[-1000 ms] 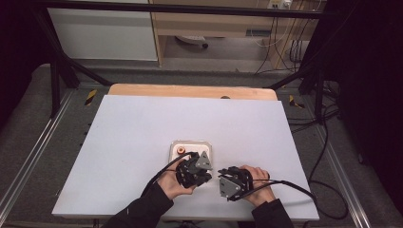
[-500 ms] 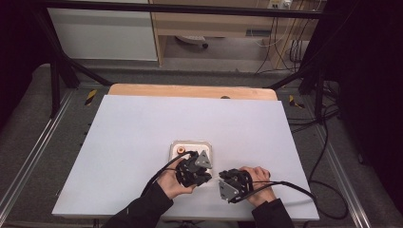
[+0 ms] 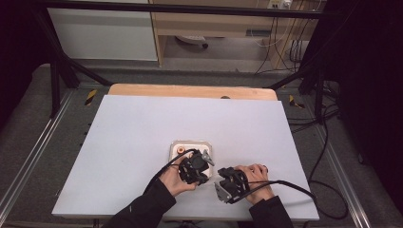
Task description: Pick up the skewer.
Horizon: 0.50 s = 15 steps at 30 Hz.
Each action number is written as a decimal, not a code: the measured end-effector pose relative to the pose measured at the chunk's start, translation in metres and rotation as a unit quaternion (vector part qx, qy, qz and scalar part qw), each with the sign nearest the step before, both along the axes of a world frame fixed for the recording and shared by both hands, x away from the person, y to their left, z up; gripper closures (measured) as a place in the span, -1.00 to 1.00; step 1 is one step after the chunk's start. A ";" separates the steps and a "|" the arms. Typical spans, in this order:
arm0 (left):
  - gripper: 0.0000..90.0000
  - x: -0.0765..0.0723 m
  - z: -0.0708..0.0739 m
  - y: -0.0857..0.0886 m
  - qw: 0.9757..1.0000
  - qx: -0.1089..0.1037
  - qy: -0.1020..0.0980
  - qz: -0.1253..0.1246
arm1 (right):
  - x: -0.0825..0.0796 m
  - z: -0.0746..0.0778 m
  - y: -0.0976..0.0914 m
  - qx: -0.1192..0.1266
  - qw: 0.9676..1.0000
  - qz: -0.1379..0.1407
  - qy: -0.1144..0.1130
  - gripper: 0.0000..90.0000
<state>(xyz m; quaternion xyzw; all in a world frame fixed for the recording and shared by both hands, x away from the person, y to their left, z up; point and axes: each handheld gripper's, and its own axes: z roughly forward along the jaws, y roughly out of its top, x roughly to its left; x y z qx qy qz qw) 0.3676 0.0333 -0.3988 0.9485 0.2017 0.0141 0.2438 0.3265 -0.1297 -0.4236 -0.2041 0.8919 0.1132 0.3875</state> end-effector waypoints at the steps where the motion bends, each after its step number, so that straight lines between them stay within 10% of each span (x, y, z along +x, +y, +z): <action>1: 0.94 0.000 0.000 0.000 1.000 0.003 0.001 -0.001 | 0.001 0.000 0.001 -0.004 1.000 0.007 -0.003 0.98; 11: 0.97 -0.007 0.001 0.000 1.000 0.008 -0.030 0.001 | 0.001 0.003 -0.002 0.035 0.999 -0.022 0.013 0.74; 15: 0.97 -0.008 0.001 0.010 0.999 0.001 -0.042 0.007 | 0.007 0.008 -0.011 0.127 0.987 -0.087 0.048 0.24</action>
